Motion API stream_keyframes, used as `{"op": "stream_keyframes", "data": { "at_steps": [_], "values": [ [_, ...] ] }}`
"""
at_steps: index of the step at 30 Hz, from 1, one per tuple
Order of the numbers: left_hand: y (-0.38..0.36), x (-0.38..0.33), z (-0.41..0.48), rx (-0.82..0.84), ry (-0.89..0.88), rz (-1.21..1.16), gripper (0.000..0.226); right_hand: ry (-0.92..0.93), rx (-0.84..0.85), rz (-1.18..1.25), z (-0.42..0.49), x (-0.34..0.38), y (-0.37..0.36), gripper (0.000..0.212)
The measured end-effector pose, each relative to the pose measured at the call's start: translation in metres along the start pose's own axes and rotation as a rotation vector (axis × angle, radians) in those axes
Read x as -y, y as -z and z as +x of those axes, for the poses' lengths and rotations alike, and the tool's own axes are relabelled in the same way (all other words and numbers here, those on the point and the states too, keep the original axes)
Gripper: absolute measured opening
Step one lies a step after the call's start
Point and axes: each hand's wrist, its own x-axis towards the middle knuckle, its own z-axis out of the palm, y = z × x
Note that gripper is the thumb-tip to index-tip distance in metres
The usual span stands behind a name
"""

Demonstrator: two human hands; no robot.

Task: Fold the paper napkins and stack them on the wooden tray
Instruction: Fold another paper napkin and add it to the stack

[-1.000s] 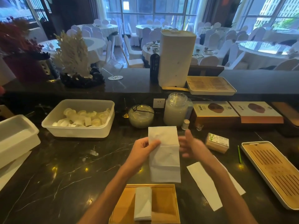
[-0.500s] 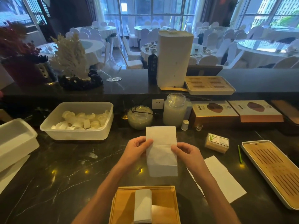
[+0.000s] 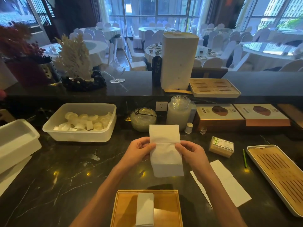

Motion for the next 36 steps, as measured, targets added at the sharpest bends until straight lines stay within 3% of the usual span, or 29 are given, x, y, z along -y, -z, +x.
{"op": "stream_keyframes", "data": {
  "at_steps": [6,10,13,15,17,19,23,29,36],
  "values": [
    [0.001,-0.003,-0.004,-0.023,-0.025,0.033,0.023,-0.020,0.054,0.087,-0.003,0.003,0.006,0.019],
    [0.003,-0.012,-0.006,0.044,-0.066,0.013,0.035,0.059,0.038,0.042,-0.007,0.011,0.009,0.025],
    [0.001,-0.016,-0.007,0.103,-0.075,-0.091,0.028,0.134,0.024,0.015,-0.007,0.017,0.010,0.035],
    [-0.002,-0.016,-0.008,0.155,-0.021,-0.134,0.049,0.199,-0.005,-0.008,-0.008,0.021,0.011,0.036],
    [-0.005,-0.017,-0.009,0.200,0.082,-0.110,0.044,0.270,-0.046,-0.029,-0.008,0.025,0.012,0.036],
    [-0.005,-0.016,-0.011,0.251,0.140,-0.101,0.055,0.315,-0.088,-0.050,-0.007,0.027,0.013,0.038],
    [-0.006,-0.013,-0.013,0.276,0.116,-0.076,0.073,0.361,-0.121,-0.112,-0.005,0.030,0.013,0.045],
    [-0.005,-0.022,-0.012,0.268,0.144,-0.049,0.063,0.383,-0.106,-0.157,-0.006,0.033,0.015,0.048],
    [-0.005,-0.015,-0.010,0.209,0.120,-0.004,0.034,0.360,-0.078,-0.176,-0.007,0.032,0.018,0.047]
  ]
}}
